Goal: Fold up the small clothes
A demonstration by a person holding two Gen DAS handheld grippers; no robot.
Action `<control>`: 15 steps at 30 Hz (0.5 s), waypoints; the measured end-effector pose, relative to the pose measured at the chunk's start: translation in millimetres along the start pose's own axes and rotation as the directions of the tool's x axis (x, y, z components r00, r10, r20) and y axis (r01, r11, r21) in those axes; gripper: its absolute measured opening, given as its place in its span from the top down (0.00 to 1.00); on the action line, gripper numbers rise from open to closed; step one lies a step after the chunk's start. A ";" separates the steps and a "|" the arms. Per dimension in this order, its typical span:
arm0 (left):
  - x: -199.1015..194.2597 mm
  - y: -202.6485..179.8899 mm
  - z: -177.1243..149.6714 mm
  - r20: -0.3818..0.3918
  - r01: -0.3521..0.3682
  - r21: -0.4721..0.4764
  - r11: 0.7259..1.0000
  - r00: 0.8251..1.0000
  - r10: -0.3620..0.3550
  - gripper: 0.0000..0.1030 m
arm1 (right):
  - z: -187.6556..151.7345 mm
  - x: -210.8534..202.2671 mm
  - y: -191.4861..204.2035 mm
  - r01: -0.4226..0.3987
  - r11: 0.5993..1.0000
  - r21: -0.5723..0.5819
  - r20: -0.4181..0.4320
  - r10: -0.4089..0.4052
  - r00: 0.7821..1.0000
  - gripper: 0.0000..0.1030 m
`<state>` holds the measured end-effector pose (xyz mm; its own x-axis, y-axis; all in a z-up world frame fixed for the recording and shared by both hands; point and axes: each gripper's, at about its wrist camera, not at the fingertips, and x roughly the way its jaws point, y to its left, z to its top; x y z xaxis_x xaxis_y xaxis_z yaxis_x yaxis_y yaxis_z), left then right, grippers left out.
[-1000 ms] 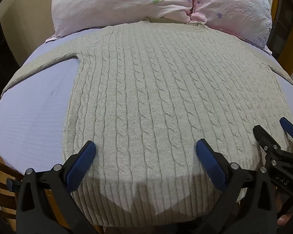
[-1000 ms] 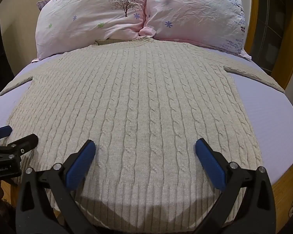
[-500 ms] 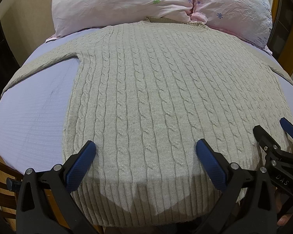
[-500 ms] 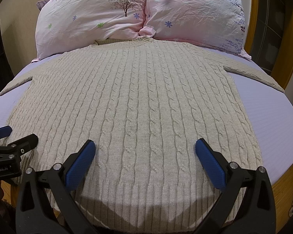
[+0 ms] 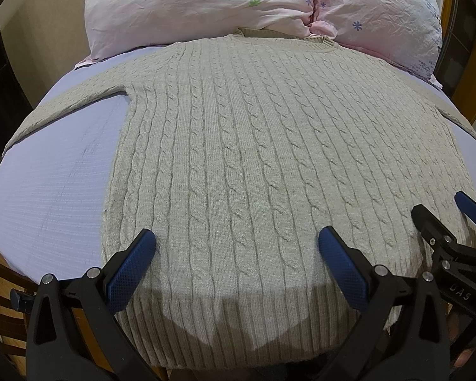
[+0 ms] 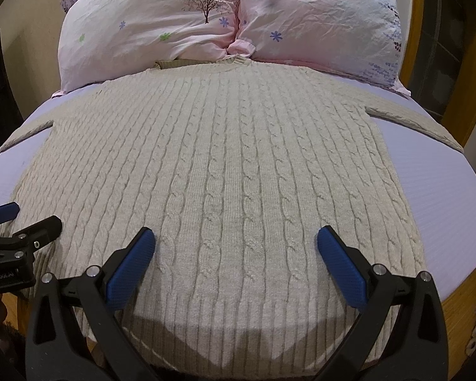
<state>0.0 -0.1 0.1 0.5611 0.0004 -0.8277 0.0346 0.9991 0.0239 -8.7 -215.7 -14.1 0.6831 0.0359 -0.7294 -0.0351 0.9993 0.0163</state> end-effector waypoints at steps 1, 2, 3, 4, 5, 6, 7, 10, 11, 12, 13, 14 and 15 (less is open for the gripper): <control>0.0 0.1 0.1 0.000 0.001 0.002 1.000 1.000 -0.001 0.01 | -0.5 0.0 0.4 -0.005 1.000 -0.008 -0.001 0.005 1.000 0.02; -0.1 0.3 -0.1 0.001 0.002 0.004 1.000 1.000 -0.002 0.01 | -1.1 0.8 0.6 -0.012 1.000 -0.017 0.003 0.012 1.000 0.02; -0.2 0.3 -0.4 0.004 0.003 0.007 1.000 1.000 -0.003 0.01 | -3.7 0.1 -1.7 -0.035 0.998 -0.042 0.030 0.037 0.999 0.02; 0.1 0.9 0.9 0.009 0.004 0.011 1.000 1.000 -0.004 0.01 | -3.8 -1.1 -4.1 -0.055 0.996 -0.065 0.037 0.057 0.998 0.02; 0.0 1.4 0.1 0.015 0.005 0.015 1.000 1.000 -0.005 0.01 | -1.6 -1.1 -7.5 -0.084 0.993 -0.087 0.028 0.087 0.996 0.02; -0.6 1.4 -0.8 0.028 0.007 0.023 1.000 1.000 -0.008 0.01 | 5.3 -2.0 -17.2 -0.122 0.989 -0.079 -0.005 0.122 0.992 0.02; -1.4 1.0 0.1 0.040 0.010 0.032 0.999 0.999 -0.012 0.01 | 12.1 -5.1 -28.5 -0.136 0.990 -0.047 -0.007 0.136 0.991 0.02; -4.2 -1.6 1.6 0.052 0.019 0.055 0.998 0.998 -0.022 0.01 | 44.0 -23.0 -96.1 -0.162 0.977 0.143 0.089 0.150 0.985 0.02; -4.2 -1.8 0.3 0.054 0.024 0.064 0.998 0.998 -0.027 0.01 | 55.9 -26.3 -125.8 -0.159 0.961 0.226 0.121 0.134 0.984 0.02; -4.7 -1.4 3.0 0.066 0.043 0.087 0.995 0.997 -0.049 0.01 | 63.9 -26.3 -150.7 -0.156 0.945 0.289 0.139 0.120 0.983 0.02; -7.0 -0.6 5.2 0.080 0.068 0.101 0.993 0.994 -0.076 0.01 | 75.6 -22.1 -188.2 -0.140 0.914 0.380 0.151 0.088 0.985 0.03; -9.0 0.5 6.2 0.091 0.081 0.108 0.991 0.992 -0.091 0.01 | 84.9 -15.3 -221.6 -0.111 0.880 0.461 0.144 0.049 0.988 0.06; -14.1 3.5 10.3 0.124 0.104 0.122 0.987 0.985 -0.120 0.01 | 91.3 -7.9 -247.8 -0.088 0.850 0.519 0.131 0.022 0.991 0.15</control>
<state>0.7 3.0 17.6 0.6514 -0.1243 -0.7485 0.1939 0.9810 0.0059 61.2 -462.3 50.1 0.7720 0.0595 -0.6328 0.2887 0.8542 0.4325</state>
